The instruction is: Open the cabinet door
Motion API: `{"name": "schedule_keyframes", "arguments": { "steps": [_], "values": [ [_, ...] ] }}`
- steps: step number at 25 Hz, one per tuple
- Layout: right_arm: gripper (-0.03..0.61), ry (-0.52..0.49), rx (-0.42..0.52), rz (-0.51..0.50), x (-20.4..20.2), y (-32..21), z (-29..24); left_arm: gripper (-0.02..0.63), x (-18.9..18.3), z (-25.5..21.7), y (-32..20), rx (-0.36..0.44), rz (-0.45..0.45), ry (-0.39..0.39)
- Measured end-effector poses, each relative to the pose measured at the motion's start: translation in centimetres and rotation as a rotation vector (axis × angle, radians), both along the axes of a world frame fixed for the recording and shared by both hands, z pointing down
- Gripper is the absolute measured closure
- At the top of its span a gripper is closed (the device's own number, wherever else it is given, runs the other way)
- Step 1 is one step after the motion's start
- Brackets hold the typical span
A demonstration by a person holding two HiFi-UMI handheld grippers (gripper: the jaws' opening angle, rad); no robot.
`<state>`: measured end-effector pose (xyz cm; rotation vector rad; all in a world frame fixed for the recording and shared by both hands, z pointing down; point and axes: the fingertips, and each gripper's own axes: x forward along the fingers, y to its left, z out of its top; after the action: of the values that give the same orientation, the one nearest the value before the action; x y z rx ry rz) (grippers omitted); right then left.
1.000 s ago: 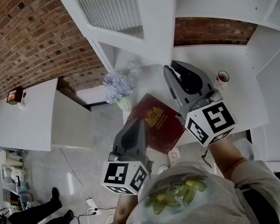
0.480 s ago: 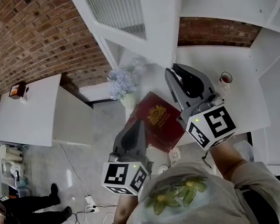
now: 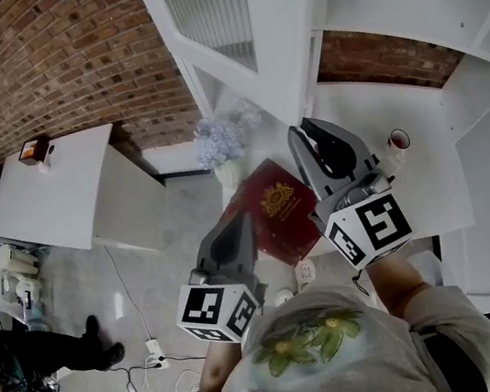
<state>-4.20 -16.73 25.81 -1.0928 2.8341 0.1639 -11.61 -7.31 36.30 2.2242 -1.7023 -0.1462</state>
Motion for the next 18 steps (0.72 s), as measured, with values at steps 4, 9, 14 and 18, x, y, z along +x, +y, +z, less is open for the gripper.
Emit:
{"name": "schedule_keyframes", "arguments": {
  "steps": [4,9,14,18],
  "values": [
    [0.511,0.002,0.005,-0.019,-0.6,0.7,-0.1,0.604,-0.3,0.0,0.3,-0.001,-0.009,0.001],
    [0.511,-0.001,0.011,-0.049,-1.4,1.6,-0.1,0.603,-0.7,0.0,0.8,-0.003,-0.028,0.004],
    [0.511,0.0,0.02,-0.072,-2.2,2.4,-0.1,0.603,-1.5,0.0,1.6,-0.006,-0.057,0.009],
    [0.511,0.002,0.031,-0.085,-2.8,3.0,-0.1,0.604,-2.2,0.2,2.4,-0.008,-0.078,0.007]
  ]
}}
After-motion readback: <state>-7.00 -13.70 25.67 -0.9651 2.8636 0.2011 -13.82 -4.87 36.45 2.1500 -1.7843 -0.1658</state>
